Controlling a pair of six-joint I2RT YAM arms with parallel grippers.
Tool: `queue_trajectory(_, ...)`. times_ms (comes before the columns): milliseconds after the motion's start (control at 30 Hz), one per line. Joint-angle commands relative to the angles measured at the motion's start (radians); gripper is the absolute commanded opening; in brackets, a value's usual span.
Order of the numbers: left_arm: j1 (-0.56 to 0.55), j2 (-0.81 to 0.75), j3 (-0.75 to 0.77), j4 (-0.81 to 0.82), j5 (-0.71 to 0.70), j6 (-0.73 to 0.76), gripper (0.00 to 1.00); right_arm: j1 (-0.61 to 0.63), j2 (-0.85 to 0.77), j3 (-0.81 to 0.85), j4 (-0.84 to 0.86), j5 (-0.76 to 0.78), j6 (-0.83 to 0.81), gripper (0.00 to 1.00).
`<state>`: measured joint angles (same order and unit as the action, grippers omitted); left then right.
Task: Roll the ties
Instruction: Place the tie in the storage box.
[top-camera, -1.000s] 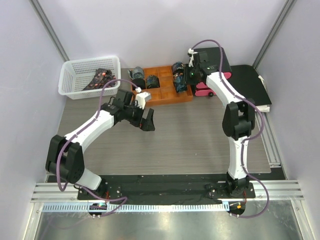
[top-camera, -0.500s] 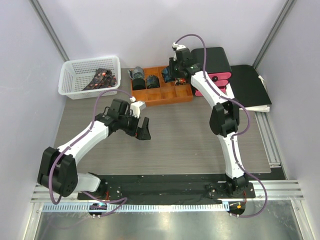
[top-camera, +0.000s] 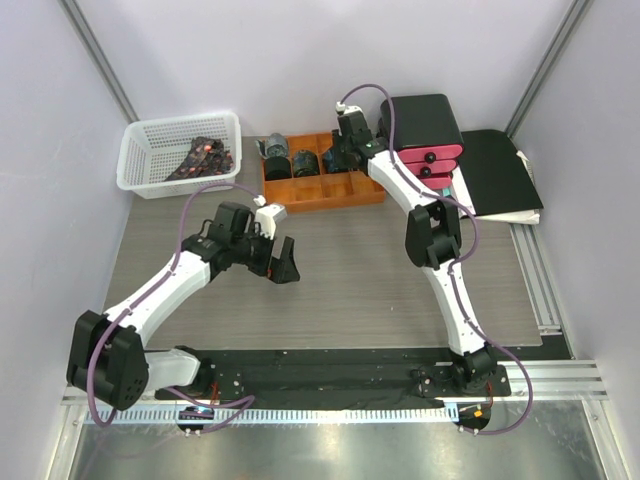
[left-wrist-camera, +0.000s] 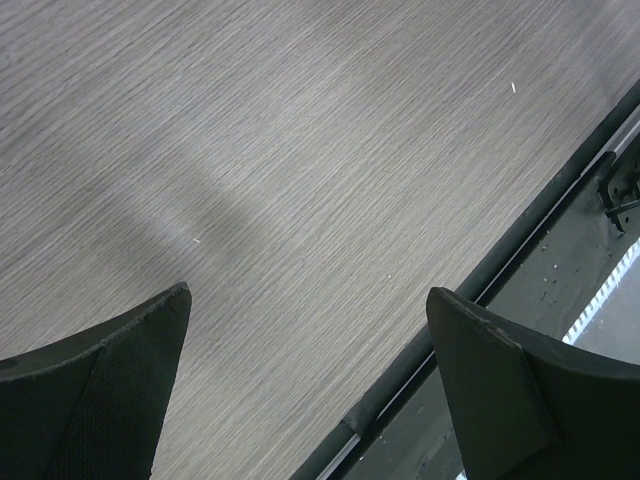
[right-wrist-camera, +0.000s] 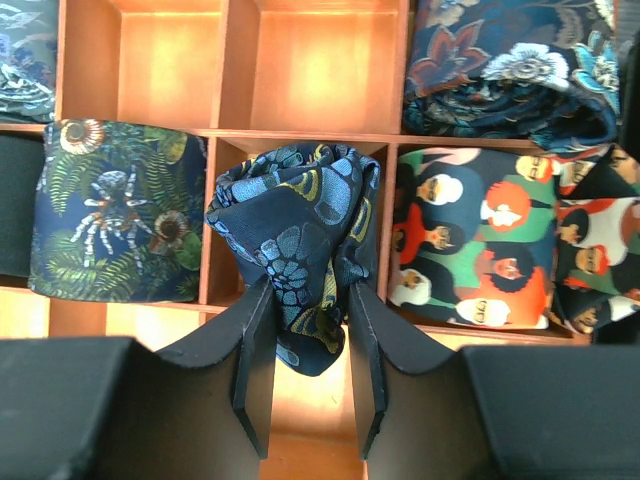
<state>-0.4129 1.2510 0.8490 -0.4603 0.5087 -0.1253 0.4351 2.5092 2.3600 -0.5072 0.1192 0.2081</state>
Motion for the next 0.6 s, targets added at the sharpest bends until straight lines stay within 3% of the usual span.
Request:
queue_trajectory(0,0.006,-0.035,-0.004,0.029,0.014,-0.008,1.0,0.008,0.028,0.059,-0.014,0.033,0.008,0.01)
queue_trajectory(300,0.006,-0.062,-0.018,0.032,0.027,-0.007,0.99,0.011,0.094,0.093,-0.059,0.013,0.03,0.01)
queue_trajectory(333,0.006,-0.062,-0.019,0.032,0.025,-0.005,1.0,0.011,0.097,0.097,-0.059,0.007,0.036,0.06)
queue_trajectory(367,0.006,-0.064,-0.021,0.035,0.022,-0.005,1.0,0.011,0.1,0.102,-0.06,-0.01,0.04,0.26)
queue_trajectory(467,0.006,-0.058,-0.021,0.035,-0.015,-0.01,1.0,0.013,0.097,0.116,-0.053,-0.027,0.051,0.52)
queue_trajectory(567,0.013,-0.036,0.016,0.009,-0.024,-0.019,1.0,0.011,0.077,0.137,-0.031,-0.038,0.051,0.54)
